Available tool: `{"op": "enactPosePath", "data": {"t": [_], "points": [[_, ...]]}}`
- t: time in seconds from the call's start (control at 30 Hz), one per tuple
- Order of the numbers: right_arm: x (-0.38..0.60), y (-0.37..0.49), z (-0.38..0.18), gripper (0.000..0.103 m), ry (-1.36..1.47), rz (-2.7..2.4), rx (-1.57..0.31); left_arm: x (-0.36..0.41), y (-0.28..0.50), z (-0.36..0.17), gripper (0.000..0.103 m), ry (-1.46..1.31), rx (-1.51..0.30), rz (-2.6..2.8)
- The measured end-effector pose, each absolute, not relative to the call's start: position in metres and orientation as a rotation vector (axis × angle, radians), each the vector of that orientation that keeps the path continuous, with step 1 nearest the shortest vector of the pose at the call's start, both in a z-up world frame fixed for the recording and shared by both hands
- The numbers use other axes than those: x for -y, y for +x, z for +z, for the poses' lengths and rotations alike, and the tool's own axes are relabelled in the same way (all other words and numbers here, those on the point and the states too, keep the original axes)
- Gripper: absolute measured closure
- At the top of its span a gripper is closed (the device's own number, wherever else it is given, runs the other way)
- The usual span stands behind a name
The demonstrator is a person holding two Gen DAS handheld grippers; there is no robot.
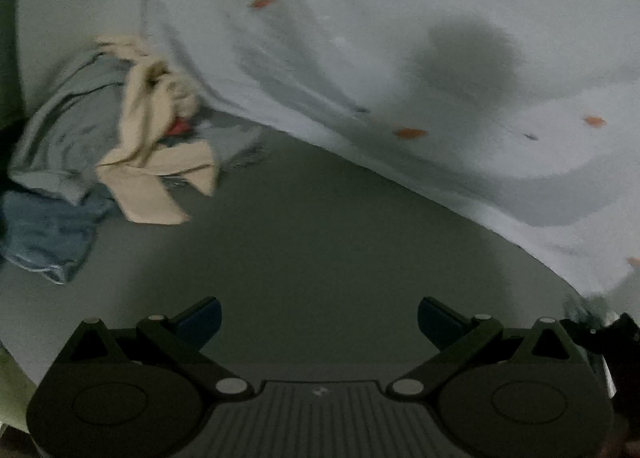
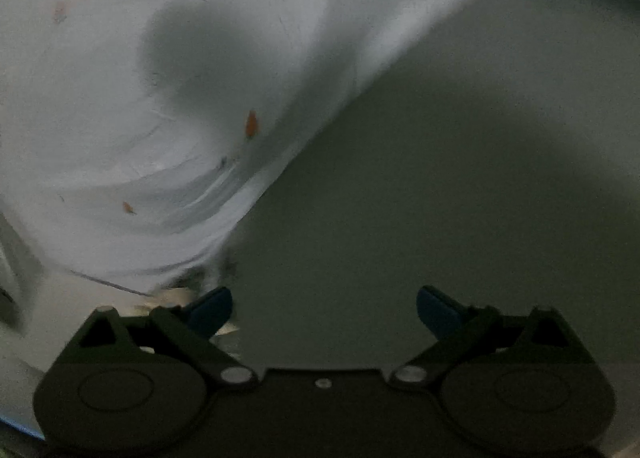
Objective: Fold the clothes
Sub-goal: 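Reach both grippers into the clothes pile and grasp the cream sweater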
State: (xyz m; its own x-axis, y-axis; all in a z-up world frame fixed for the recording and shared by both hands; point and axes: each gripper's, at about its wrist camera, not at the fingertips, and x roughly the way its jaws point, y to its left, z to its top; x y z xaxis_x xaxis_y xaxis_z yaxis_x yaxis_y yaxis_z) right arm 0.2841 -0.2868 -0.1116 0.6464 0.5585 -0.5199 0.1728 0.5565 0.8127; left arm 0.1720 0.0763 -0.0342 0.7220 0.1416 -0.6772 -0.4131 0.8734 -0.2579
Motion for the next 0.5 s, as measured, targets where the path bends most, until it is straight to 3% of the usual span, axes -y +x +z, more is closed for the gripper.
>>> {"op": "enactPosePath", "data": {"t": [0.13,0.33,0.37,0.5], "points": [[0.236,0.329,-0.164,0.010,1.391,0.335,-1.012,-0.138,0.198,-0.051,0.001,-0.429,-0.703,0.394],[0.109,0.394,-0.200,0.033,1.547,0.374,-1.125,-0.262,0.242,-0.069,0.003,-0.480,-0.665,0.493],[0.087,0.407,-0.201,0.038,1.539,0.398,-1.136,-0.283,0.248,-0.073,0.004,-0.484,-0.653,0.514],[-0.006,0.458,-0.204,0.077,1.399,0.465,-1.201,-0.349,0.276,-0.084,0.017,-0.483,-0.645,0.553]]}}
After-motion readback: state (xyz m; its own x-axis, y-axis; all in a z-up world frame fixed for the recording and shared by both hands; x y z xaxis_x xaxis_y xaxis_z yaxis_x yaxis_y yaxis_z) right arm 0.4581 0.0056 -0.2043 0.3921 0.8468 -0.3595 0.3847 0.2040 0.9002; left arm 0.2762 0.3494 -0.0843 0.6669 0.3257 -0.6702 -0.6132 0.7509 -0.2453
